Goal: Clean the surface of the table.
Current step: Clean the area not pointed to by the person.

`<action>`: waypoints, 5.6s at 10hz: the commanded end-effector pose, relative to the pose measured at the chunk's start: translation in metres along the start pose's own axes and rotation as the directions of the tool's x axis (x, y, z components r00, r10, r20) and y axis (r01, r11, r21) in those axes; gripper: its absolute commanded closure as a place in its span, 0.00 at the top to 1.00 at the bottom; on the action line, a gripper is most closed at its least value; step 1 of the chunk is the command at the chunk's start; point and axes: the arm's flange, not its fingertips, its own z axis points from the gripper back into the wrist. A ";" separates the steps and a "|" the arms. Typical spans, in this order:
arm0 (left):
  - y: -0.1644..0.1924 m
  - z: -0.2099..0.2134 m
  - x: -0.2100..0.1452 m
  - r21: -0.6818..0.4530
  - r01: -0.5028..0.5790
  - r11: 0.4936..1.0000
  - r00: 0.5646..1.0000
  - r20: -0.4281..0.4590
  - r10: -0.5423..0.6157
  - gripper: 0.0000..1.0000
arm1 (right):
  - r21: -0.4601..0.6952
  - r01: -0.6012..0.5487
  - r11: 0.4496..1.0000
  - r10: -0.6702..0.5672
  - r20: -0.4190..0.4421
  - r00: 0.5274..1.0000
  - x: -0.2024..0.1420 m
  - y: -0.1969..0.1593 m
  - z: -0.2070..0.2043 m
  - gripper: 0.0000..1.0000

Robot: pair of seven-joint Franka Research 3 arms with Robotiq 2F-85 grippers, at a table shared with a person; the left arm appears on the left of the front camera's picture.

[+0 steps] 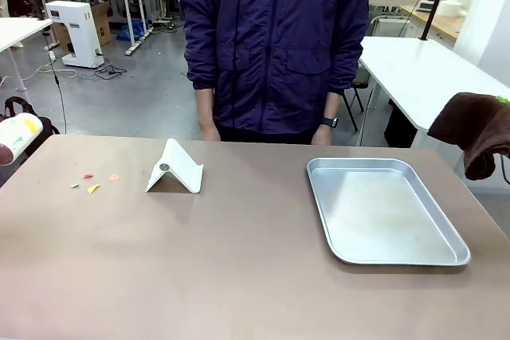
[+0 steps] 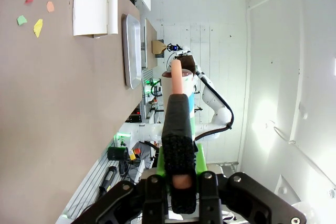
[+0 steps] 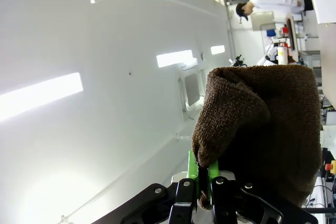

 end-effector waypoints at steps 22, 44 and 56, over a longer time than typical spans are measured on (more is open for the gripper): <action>0.051 -0.038 0.043 0.484 -0.316 0.816 0.878 0.475 0.059 0.22 | 0.008 -0.014 1.000 0.014 0.002 1.000 0.003 0.005 -0.002 0.00; 0.028 -0.155 0.085 0.465 -0.085 0.881 0.985 0.170 0.005 0.22 | 0.008 -0.014 1.000 0.014 0.002 1.000 0.003 0.005 -0.002 0.00; 0.014 -0.029 -0.090 0.062 0.216 0.974 0.975 -0.059 -0.212 0.22 | 0.008 -0.014 1.000 0.014 0.002 1.000 0.003 0.005 -0.002 0.00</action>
